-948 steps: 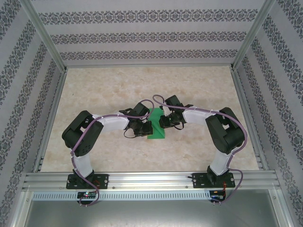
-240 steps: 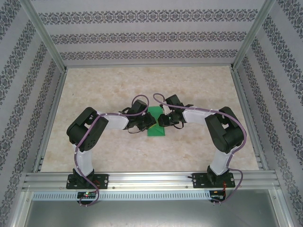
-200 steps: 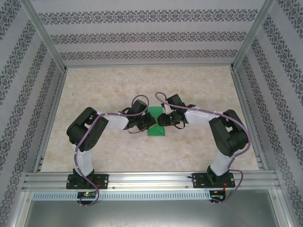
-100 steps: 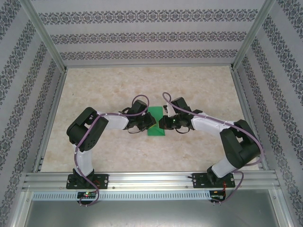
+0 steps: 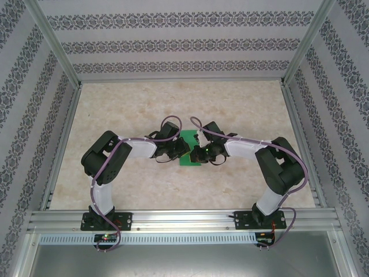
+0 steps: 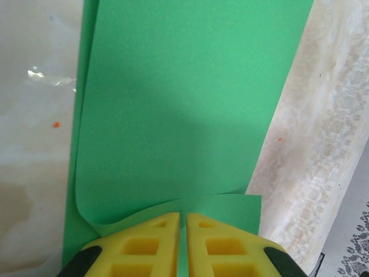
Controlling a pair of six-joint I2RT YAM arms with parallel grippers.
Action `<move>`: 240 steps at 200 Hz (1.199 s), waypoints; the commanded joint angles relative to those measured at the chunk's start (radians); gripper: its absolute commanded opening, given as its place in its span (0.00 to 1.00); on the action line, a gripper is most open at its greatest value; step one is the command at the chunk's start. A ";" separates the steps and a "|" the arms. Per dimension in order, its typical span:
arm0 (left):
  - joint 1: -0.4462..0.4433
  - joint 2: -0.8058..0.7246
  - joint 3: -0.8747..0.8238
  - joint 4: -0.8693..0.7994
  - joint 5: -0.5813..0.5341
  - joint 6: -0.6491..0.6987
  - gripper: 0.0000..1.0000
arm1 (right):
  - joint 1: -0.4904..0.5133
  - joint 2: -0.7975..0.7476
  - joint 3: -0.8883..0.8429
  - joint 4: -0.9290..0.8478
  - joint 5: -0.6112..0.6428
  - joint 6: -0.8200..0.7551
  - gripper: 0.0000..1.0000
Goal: Fold a paper plane with a square sheet of paper (pick it up from the middle)
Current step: Fold the triangle a second time at the center of the table.
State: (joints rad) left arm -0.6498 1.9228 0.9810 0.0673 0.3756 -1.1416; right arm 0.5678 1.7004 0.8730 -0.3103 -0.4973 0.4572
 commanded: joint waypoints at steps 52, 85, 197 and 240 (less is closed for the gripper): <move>0.006 0.027 -0.007 -0.098 -0.029 0.032 0.14 | -0.009 0.040 0.004 -0.084 0.085 -0.054 0.10; 0.005 0.030 -0.006 -0.099 -0.030 0.032 0.14 | -0.014 0.031 -0.006 -0.094 0.093 -0.053 0.10; 0.006 0.048 -0.012 -0.100 -0.031 0.034 0.12 | -0.096 0.071 -0.133 -0.029 -0.055 0.035 0.12; 0.005 0.048 -0.014 -0.099 -0.032 0.038 0.12 | -0.103 0.070 -0.175 -0.022 -0.037 0.044 0.11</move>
State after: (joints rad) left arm -0.6498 1.9255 0.9829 0.0620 0.3828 -1.1332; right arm 0.4751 1.7267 0.7742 -0.2371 -0.6003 0.4778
